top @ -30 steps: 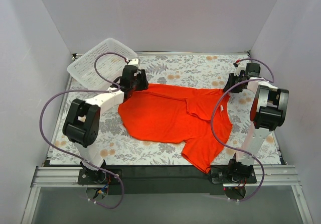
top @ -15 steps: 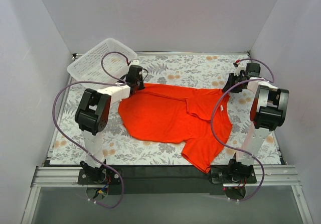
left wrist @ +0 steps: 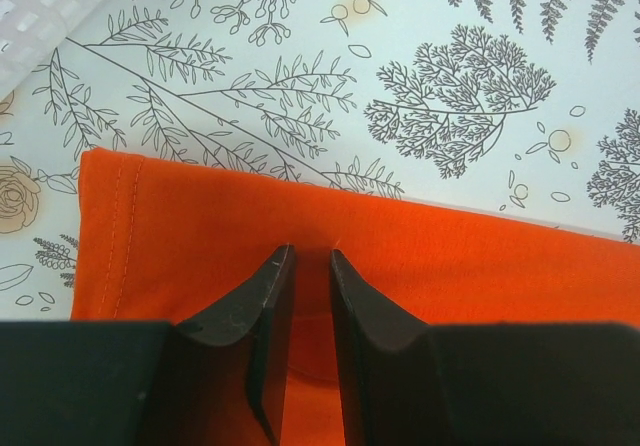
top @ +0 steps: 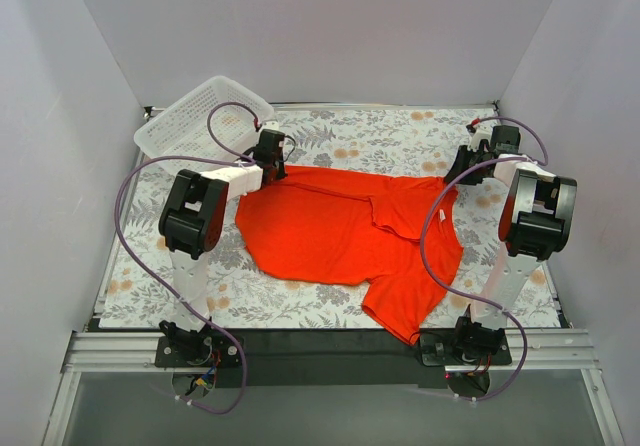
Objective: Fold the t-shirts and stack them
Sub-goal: Fold the tshirt
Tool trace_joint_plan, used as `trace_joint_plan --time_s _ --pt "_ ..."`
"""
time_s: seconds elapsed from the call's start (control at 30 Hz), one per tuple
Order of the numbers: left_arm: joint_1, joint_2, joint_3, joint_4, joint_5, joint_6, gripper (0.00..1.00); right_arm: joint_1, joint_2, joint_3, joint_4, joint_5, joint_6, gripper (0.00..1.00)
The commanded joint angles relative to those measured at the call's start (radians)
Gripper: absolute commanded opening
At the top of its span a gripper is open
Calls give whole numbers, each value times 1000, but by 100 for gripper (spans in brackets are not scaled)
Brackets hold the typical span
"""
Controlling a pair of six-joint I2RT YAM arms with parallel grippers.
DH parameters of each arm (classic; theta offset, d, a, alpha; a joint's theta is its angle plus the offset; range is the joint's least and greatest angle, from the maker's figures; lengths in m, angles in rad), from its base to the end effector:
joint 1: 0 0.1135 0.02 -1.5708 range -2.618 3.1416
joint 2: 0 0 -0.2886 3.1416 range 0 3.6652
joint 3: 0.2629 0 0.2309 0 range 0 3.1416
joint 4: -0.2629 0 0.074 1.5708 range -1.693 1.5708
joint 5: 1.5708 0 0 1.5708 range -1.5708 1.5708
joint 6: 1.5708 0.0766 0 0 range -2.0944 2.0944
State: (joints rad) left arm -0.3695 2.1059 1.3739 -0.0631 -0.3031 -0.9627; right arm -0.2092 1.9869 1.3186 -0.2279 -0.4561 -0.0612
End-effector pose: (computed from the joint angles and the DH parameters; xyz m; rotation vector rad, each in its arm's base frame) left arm 0.4523 -0.1506 0.1523 -0.8223 2.1918 -0.3093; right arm 0.4355 -0.0580 0.1749 -0.0172 2.3909 0.4354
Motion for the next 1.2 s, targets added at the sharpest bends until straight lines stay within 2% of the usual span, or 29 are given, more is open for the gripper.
trace_joint_plan --time_s 0.0,0.13,0.17,0.43,0.87,0.93,1.07,1.1,1.17 --pt "6 -3 27 -26 -14 13 21 -6 -5 34 27 -33 14 16" --pt "9 0 30 -24 -14 15 21 -6 -10 31 27 -35 18 8" --pt "9 2 28 -26 -14 16 21 -10 -13 30 27 -30 18 1" --pt "29 25 36 -41 -22 4 18 -59 -54 -9 27 5 6 1" --pt "44 42 62 -53 -4 5 17 -99 -60 -30 24 -50 -26 2" --pt "44 34 66 -53 22 4 20 -107 -74 -32 22 -50 -46 6" --pt "44 -4 94 -52 87 18 31 -117 -115 -38 22 -55 -91 24" --pt "44 -13 106 -52 123 25 37 -121 -125 -41 24 -59 -103 28" --pt "44 -27 117 -53 159 30 43 -122 -142 -45 22 -87 -140 39"
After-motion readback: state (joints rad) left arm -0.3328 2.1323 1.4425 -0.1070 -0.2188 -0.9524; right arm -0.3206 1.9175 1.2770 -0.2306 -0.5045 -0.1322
